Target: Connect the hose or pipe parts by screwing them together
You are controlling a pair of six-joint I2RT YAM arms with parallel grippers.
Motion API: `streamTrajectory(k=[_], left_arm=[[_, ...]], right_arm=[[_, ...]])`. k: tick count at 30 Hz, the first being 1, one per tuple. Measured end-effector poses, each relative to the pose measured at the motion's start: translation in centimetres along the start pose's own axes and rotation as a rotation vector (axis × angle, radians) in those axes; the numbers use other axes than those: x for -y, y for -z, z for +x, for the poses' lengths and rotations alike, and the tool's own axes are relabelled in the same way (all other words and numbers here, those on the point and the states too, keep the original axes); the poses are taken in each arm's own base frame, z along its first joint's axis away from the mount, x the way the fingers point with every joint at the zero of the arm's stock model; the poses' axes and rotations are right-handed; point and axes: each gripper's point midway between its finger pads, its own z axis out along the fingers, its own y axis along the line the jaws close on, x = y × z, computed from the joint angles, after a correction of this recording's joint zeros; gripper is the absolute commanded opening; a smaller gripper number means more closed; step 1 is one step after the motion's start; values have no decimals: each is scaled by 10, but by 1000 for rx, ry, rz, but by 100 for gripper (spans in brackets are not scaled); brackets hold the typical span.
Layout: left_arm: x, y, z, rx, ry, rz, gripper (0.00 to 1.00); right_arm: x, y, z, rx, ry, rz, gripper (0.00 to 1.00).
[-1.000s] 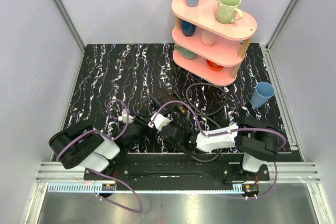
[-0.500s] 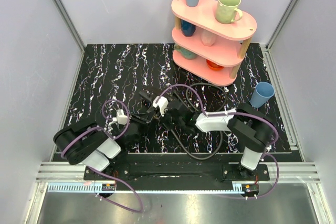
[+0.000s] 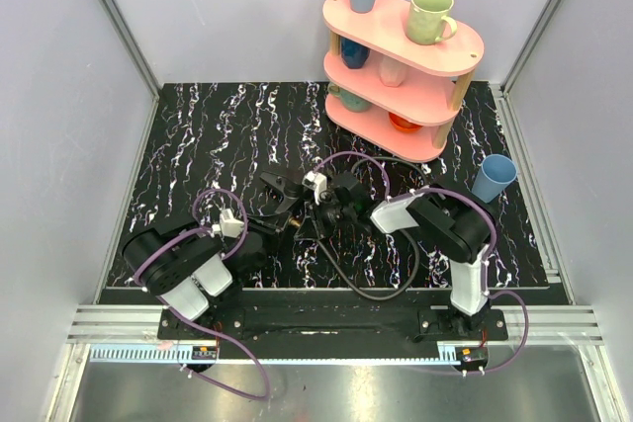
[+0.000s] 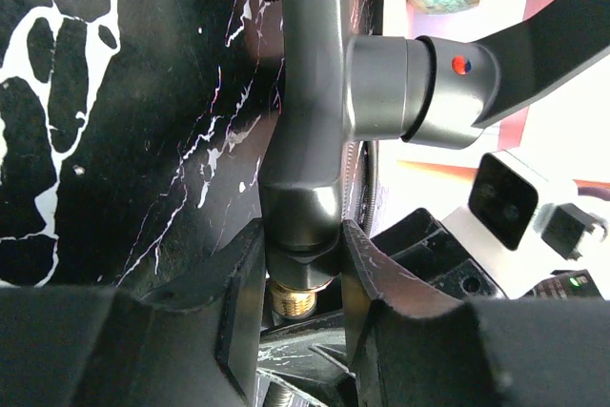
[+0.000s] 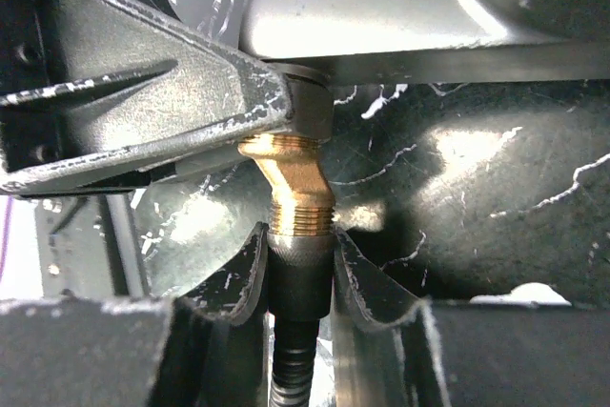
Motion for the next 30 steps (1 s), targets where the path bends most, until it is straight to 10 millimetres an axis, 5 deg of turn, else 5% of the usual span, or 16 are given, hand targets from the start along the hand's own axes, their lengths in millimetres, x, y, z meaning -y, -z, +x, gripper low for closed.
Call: streamTrajectory(k=[5,8,16,19,27,30], left_arm=[[0,-1,-3,16,-13,0,0],[0,-1,-4,21,-24,3,0],[3,3,5,-24,-37,12,0],[4,6,14,-64,-27,15,0],[7,9,22,-111,-30,23,0],[7,10,23,-119,-30,23,0]], right_arm=[[-4,-3,-2,20,-113,-99,2],[-5,-4,-2,23,-182,-151,13],[-7,-1,-10,43,-213,-166,71],[-5,11,-26,78,-149,-63,82],[-11,59,-61,163,40,187,86],[-23,67,-58,162,123,266,81]])
